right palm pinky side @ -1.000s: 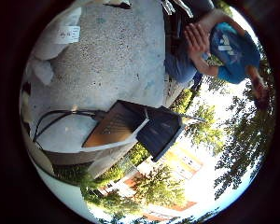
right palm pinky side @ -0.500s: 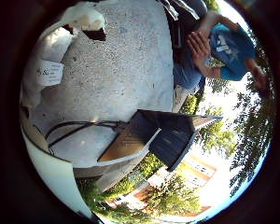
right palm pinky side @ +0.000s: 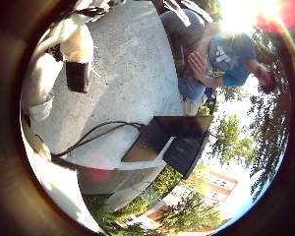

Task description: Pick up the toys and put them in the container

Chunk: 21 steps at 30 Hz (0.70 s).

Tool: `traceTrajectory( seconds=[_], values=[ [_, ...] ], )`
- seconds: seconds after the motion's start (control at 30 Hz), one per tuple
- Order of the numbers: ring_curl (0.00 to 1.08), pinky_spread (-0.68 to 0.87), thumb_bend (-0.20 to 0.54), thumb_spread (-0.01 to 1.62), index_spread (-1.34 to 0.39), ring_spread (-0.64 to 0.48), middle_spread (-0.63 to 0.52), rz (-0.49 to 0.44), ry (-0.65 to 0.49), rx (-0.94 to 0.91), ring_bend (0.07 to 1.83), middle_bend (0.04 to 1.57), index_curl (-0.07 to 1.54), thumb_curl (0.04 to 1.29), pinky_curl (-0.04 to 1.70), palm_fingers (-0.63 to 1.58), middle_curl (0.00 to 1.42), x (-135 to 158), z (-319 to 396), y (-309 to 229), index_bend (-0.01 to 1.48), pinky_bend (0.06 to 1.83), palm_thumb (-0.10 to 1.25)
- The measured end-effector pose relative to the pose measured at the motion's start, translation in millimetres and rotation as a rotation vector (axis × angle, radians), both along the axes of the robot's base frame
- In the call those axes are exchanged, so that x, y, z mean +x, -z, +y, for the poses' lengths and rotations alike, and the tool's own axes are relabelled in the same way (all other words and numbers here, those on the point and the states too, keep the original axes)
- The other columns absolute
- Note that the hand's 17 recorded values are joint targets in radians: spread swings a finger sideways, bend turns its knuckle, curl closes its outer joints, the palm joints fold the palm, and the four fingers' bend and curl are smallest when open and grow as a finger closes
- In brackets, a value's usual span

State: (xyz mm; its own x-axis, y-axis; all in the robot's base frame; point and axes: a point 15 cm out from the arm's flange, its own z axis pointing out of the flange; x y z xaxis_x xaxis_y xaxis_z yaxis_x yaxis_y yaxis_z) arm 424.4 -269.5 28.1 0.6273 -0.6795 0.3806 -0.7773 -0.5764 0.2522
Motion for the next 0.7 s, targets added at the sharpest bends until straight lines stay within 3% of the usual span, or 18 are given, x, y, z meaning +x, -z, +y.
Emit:
traceTrajectory(
  seconds=[0.27,0.33,0.47,0.57,0.7],
  values=[
    [0.90,0.17,-0.017,1.10,-1.05,-0.13,-0.29,-0.064,0.031,0.073,1.33,1.08,-0.01,0.61,0.88,0.97,1.18,-23,54,-76,0.92,1.41,1.02],
    [0.90,0.16,-0.018,1.10,-1.06,-0.14,-0.29,-0.025,0.081,0.138,1.34,1.09,-0.02,0.62,0.89,0.96,1.19,-37,73,-84,0.95,1.42,1.02],
    [0.91,0.15,-0.016,1.09,-1.07,-0.14,-0.28,0.156,0.195,0.370,1.35,1.10,-0.01,0.64,0.91,0.95,1.20,-76,150,-101,1.00,1.42,1.02],
    [0.91,0.15,-0.015,1.09,-1.08,-0.14,-0.28,0.212,0.154,0.507,1.36,1.11,-0.01,0.65,0.92,0.94,1.21,-66,215,-152,1.03,1.42,1.03],
    [0.92,0.14,-0.017,1.09,-1.08,-0.14,-0.28,0.149,0.083,0.558,1.37,1.12,-0.02,0.66,0.94,0.93,1.22,-33,284,-211,1.07,1.43,1.03]
  ],
)
